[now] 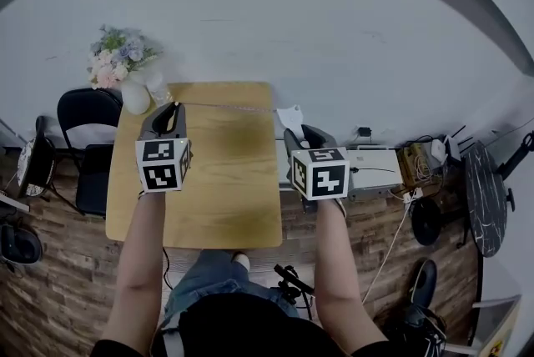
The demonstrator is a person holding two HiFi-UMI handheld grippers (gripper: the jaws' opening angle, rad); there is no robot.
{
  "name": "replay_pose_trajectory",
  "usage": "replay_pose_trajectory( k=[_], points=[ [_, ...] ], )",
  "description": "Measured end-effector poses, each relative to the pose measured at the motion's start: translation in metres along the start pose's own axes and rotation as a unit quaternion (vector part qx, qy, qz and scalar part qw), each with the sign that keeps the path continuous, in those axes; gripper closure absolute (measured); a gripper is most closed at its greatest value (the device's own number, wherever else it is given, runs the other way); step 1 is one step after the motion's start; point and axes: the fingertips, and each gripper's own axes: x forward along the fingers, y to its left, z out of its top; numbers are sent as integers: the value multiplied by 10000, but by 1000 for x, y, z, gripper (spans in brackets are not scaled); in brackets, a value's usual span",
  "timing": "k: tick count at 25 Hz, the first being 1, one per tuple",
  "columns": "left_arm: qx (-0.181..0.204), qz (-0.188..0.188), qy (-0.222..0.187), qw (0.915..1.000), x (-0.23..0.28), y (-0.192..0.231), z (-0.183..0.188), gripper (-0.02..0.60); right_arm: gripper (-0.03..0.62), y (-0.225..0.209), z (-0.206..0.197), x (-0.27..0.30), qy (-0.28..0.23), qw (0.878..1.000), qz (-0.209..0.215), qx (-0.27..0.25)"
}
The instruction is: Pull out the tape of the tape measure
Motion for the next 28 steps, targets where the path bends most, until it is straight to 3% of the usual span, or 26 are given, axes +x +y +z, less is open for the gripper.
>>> replay_pose_trajectory(
  k=[10,19,28],
  points=[
    [-124,-163,471,9987,88,25,-45,540,450,-14,3,96,361,9983,-416,176],
    [-82,-120,956,9953,167,49,-96,540,450,-21,-18,188,754,9953,-318,514],
    [-169,-127,1616,9866,226,65,-160,540,450,-25,-53,271,1229,9902,-294,596]
  ],
)
